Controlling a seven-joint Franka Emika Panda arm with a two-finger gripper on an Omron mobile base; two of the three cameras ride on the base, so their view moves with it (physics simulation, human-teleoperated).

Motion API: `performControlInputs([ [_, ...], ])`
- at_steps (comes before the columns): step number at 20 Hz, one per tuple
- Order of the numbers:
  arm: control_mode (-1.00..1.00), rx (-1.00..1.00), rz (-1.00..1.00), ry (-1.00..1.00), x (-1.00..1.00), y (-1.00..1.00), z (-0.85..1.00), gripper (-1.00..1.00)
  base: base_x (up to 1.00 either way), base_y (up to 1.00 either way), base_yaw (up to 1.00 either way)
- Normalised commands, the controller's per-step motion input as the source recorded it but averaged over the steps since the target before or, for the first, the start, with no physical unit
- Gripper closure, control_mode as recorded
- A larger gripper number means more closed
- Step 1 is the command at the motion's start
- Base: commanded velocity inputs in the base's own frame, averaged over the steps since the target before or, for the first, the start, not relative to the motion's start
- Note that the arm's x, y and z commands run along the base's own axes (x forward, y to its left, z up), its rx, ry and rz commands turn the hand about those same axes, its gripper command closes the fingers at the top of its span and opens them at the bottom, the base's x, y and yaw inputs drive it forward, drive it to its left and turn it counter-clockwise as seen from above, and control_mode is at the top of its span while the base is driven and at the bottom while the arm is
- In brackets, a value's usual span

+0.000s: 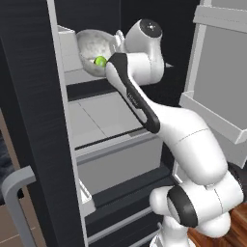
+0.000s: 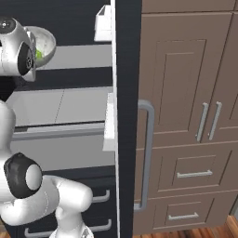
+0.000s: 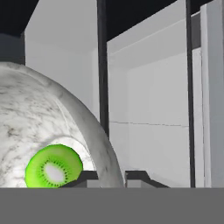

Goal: Move the cup from next to the sink to the open cabinet. Then, move the bowl with the kiwi to the fridge to clear the area for faucet cleaning.

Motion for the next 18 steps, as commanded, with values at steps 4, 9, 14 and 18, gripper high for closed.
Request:
performControlInputs([
  [4, -1.00, -0.10, 0.00, 0.04, 0.94, 0.70, 0.29, 1.00, 0.00, 0.00, 0.00],
  [9, -1.00, -0.09, 0.00, 0.06, 0.58, 0.36, 0.01, 1.00, 0.00, 0.00, 0.00],
  [14, -1.00, -0.10, 0.00, 0.09, 0.54, 0.21, -0.16, 1.00, 0.00, 0.00, 0.00],
  [18, -1.00, -0.06, 0.00, 0.03, 0.55, 0.19, -0.14, 1.00, 0.00, 0.00, 0.00],
])
